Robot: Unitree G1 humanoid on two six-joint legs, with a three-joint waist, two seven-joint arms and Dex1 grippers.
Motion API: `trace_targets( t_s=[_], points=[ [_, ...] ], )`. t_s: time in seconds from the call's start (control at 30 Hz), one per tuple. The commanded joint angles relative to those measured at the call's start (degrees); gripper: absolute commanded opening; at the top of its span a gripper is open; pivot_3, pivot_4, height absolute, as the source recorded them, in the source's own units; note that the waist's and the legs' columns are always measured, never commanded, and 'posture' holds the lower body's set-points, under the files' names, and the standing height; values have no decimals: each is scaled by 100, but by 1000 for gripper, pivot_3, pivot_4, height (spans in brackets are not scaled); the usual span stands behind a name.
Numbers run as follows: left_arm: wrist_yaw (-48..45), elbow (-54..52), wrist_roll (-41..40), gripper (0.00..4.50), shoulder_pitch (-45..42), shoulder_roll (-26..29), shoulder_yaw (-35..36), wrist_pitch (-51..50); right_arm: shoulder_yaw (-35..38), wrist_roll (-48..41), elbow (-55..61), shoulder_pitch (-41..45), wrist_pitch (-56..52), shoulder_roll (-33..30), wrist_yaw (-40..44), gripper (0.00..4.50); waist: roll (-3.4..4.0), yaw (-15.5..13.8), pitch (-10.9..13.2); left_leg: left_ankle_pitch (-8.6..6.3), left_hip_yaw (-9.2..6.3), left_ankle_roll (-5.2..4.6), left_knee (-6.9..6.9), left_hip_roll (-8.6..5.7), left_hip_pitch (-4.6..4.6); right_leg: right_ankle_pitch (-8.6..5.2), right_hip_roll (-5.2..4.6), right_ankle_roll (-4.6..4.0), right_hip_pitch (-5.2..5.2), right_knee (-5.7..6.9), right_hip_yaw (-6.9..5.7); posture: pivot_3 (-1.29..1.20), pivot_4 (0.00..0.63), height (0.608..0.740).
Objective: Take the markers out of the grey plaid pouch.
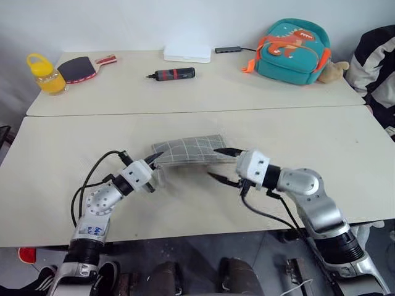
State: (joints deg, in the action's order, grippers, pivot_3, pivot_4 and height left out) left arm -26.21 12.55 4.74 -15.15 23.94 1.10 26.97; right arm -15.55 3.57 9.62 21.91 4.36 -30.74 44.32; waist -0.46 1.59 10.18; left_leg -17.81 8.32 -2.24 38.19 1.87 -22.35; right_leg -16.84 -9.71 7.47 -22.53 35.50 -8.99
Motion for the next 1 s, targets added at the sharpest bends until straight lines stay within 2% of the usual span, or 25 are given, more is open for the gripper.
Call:
trace_targets(
  t_s=[0.03, 0.27, 0.3, 0.4, 0.53, 0.6, 0.67, 0.9, 1.0],
  points=[
    [96, -526, -46, 0, 157, 55, 51, -212, -134, 823, -386, 85, 746, -87, -465, 3108, 0, 1, 0, 1, 0, 1, 0, 0, 0, 0, 0, 0, 0, -1, 0, 0, 150, 740],
    [-93, -676, -311, 0, 185, 92, 4, -408, -159, 1494, -1056, 433, 1380, -149, -871, 3108, 0, -5, 0, 2, 1, 2, 2, 3, 2, 0, 0, 0, 2, 0, 1, 0, 150, 740],
    [-132, -679, -333, 0, 171, 85, -28, -419, -132, 1517, -1121, 479, 1412, -120, -932, 2937, 0, -10, 0, 2, 0, 2, 1, 2, 1, 0, 0, -1, 1, -1, 0, 0, 150, 740],
    [-187, -705, -374, 0, 165, 72, -58, -456, -96, 1515, -1178, 553, 1421, -45, -1002, 2211, 0, -3, 0, 2, -1, 2, 1, 1, 1, 0, 0, 0, 3, -2, 0, 0, 150, 740],
    [-445, -770, -682, 0, 200, 58, -93, -600, -141, 1609, -1198, 539, 1397, 12, -1047, 722, 0, 2, 0, 3, -1, 3, 1, 3, 1, 0, 2, -1, 2, -1, -1, 0, 150, 740],
    [-825, -900, -1179, 0, 273, 68, -91, -793, -108, 1583, -1190, 512, 1370, 25, -1053, 23, 0, 0, 0, 3, 0, 3, 1, 3, 1, 0, 1, 0, 3, -2, 0, 0, 150, 740],
    [-1112, -965, -1526, 530, 345, 123, -46, -930, -47, 1559, -1224, 509, 1370, -8, -1071, 0, 0, 1, 0, 3, 0, 3, 1, 3, 1, 0, 1, -1, 2, -2, 0, 0, 150, 740],
    [-1001, -788, -1009, 2649, 325, 385, 36, -302, 99, 1394, -1376, 580, 1472, -70, -1057, 0, 0, 0, 0, 3, -1, 3, 2, 2, 1, 0, 2, -1, 4, -3, 0, 0, 150, 740],
    [-1137, -687, -1014, 2649, 339, 497, 20, -56, 86, 1389, -1388, 590, 1509, -70, -1013, 0, 0, 0, 0, 3, -1, 3, 2, 3, 1, 0, 1, -1, 3, -2, 0, 0, 150, 740]
  ],
)
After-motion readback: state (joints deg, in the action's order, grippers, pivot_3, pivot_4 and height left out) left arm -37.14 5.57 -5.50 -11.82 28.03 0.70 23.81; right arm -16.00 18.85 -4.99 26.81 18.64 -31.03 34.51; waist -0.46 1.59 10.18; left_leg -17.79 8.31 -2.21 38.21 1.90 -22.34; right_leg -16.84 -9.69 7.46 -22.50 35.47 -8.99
